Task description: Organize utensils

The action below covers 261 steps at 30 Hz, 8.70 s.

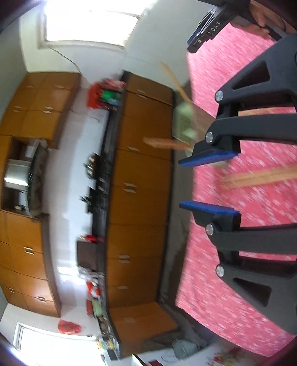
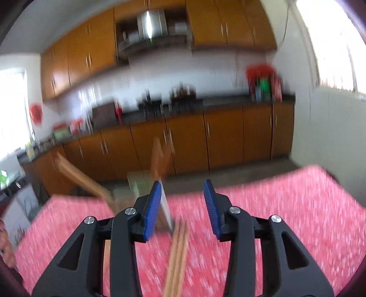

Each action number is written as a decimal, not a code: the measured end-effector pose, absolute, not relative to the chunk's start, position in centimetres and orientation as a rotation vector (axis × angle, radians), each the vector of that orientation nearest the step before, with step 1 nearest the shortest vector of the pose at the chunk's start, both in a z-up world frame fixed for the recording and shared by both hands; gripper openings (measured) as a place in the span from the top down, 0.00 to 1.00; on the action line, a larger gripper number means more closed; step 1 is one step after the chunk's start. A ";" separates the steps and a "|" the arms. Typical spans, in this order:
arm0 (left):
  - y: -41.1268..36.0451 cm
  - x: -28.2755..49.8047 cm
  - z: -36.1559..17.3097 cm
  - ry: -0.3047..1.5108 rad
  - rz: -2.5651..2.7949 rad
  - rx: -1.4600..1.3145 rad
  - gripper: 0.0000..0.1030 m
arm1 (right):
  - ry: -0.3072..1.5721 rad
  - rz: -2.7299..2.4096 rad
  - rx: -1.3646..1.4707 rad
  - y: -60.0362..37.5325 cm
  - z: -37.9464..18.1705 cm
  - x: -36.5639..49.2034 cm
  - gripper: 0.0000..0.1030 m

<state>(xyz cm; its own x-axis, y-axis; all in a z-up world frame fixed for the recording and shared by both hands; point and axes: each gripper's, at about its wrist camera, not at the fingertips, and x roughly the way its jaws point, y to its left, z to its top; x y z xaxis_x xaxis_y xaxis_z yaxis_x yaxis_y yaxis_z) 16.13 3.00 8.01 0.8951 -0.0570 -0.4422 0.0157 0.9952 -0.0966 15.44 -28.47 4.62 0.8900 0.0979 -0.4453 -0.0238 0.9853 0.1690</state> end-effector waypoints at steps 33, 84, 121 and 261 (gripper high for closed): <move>0.0 16.9 -8.8 0.904 -0.102 -0.087 0.80 | 0.882 0.014 0.128 -27.8 -10.4 16.5 0.92; 5.6 19.1 -9.7 0.886 0.042 -0.111 0.89 | 0.863 -0.022 0.090 -28.1 -10.3 16.5 0.92; 5.1 19.1 -9.7 0.885 0.036 -0.106 0.86 | 0.861 -0.023 0.092 -28.1 -10.3 16.5 0.92; -1.1 17.7 -8.8 0.919 -0.139 -0.070 0.82 | 0.869 0.024 0.111 -26.6 -10.3 16.5 0.92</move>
<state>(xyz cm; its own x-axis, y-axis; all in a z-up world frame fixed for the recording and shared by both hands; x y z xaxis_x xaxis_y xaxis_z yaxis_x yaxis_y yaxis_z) 17.68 -1.14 -8.83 0.5983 -0.1500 -0.7871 0.0898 0.9887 -0.1201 16.45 -26.62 -10.33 0.6457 0.0662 -0.7607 0.0245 0.9939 0.1073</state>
